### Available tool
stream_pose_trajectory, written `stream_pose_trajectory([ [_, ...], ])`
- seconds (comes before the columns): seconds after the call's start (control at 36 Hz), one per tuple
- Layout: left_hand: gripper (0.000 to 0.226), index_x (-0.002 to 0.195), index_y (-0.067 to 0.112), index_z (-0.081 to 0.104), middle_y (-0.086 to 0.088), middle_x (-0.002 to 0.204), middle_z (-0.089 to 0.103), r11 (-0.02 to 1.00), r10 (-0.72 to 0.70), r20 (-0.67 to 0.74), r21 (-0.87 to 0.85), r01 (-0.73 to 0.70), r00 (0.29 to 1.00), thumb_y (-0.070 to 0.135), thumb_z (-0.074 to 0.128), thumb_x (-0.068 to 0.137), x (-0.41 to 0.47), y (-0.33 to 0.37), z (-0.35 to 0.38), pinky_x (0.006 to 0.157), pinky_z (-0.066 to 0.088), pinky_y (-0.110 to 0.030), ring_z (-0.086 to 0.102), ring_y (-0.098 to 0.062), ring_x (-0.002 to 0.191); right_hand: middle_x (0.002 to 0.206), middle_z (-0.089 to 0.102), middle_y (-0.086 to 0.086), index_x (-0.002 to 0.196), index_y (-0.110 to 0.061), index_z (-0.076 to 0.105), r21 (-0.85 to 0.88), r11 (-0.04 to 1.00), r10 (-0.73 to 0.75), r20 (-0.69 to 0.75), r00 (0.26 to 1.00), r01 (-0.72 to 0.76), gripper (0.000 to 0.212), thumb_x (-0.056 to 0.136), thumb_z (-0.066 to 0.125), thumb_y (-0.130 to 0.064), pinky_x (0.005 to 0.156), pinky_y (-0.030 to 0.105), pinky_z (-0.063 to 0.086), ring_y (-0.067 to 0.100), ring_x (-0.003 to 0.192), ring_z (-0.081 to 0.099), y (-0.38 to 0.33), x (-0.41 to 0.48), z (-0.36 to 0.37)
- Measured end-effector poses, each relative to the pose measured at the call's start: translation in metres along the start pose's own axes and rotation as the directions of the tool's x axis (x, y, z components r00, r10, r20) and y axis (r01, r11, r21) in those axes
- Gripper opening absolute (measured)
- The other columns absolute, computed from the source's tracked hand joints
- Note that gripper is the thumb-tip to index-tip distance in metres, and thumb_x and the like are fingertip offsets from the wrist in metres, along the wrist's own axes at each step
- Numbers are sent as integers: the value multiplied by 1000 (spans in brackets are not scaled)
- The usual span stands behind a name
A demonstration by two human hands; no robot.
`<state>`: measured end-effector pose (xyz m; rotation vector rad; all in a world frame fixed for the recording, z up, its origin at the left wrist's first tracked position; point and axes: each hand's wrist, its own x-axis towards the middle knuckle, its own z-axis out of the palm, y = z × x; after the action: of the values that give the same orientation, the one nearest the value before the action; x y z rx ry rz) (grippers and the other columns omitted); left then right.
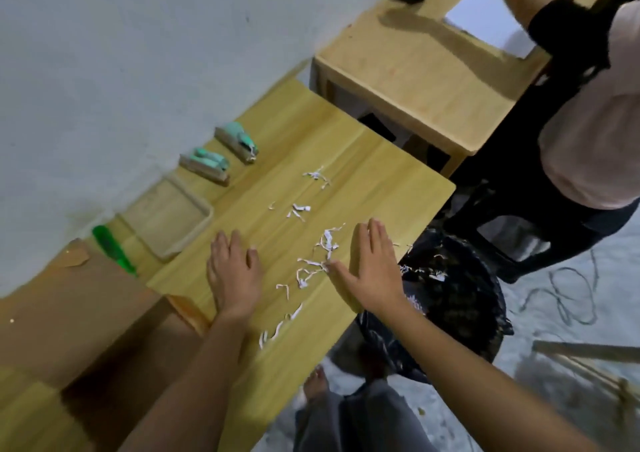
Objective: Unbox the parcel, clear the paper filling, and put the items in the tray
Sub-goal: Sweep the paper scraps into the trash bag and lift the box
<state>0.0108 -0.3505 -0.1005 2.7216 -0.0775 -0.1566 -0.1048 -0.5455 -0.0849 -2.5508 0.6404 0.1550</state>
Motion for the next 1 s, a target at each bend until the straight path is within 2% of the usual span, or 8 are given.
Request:
stream_pose_trajectory([
  [0.11, 49, 141, 13, 37, -13, 155, 23, 1000, 7, 19, -8, -7, 1000, 27, 44, 94, 5, -6, -2, 116, 14, -42, 16, -25, 145, 156, -13, 12, 146, -5, -5, 3, 999, -34, 35, 999, 34, 120, 66, 32, -86, 117, 35, -10, 21, 144, -16, -29, -23, 17],
  [0.22, 50, 142, 15, 35, -10, 156, 21, 999, 16, 21, -34, -16, 1000, 28, 44, 94, 6, -8, -4, 117, 10, -41, 14, -23, 146, 155, -20, 11, 144, -7, -15, -18, 997, -67, 66, 996, 69, 132, 57, 36, -92, 117, 36, -14, 20, 142, -23, -52, -44, 37],
  [0.31, 51, 143, 17, 34, -8, 157, 19, 999, 22, 37, -39, -21, 999, 30, 43, 94, 6, -10, -5, 117, 9, -41, 12, -21, 146, 154, -18, 13, 143, -4, -14, -39, 997, -72, 38, 997, 73, 136, 54, 39, -93, 115, 36, -15, 23, 142, -22, -66, -54, 51],
  [0.42, 53, 144, 18, 32, -7, 158, 17, 999, 33, 66, -43, -31, 997, 30, 44, 94, 8, -13, -8, 118, 10, -41, 11, -21, 146, 155, -7, 20, 145, -2, -5, -79, 996, -42, -11, 999, 41, 133, 55, 38, -91, 116, 40, -9, 28, 144, -13, -80, -52, 65],
  [0.56, 54, 143, 19, 33, -6, 158, 16, 998, 43, 79, -58, -38, 996, 31, 45, 93, 9, -14, -13, 118, 10, -38, 11, -20, 146, 155, -12, 20, 145, -4, -8, -21, 999, 31, -79, 996, -33, 126, 63, 41, -86, 116, 39, -13, 27, 142, -19, -86, -34, 65],
  [0.69, 53, 143, 19, 35, -5, 158, 18, 997, 29, 68, -72, -24, 997, 31, 46, 92, 9, -13, -11, 118, 11, -38, 12, -19, 146, 155, -9, 20, 146, -7, -4, 33, 996, 86, -155, 984, -82, 120, 66, 47, -80, 117, 43, -7, 29, 144, -13, -77, -6, 53],
  [0.83, 51, 141, 19, 38, -6, 157, 21, 996, 7, 26, -90, -4, 1000, 29, 48, 92, 8, -11, -6, 118, 12, -38, 14, -20, 146, 156, -13, 15, 147, -15, -7, 3, 998, 70, -169, 983, -70, 116, 67, 46, -81, 117, 45, -8, 28, 144, -17, -60, 29, 40],
  [1.0, 48, 138, 18, 42, -5, 155, 25, 992, -76, -41, -108, 71, 996, 25, 45, 91, 9, -1, 1, 118, 11, -39, 17, -19, 145, 157, -11, 12, 147, -22, -5, -41, 999, 0, -143, 990, -6, 117, 63, 47, -84, 118, 49, -4, 30, 144, -13, -51, 71, 26],
])
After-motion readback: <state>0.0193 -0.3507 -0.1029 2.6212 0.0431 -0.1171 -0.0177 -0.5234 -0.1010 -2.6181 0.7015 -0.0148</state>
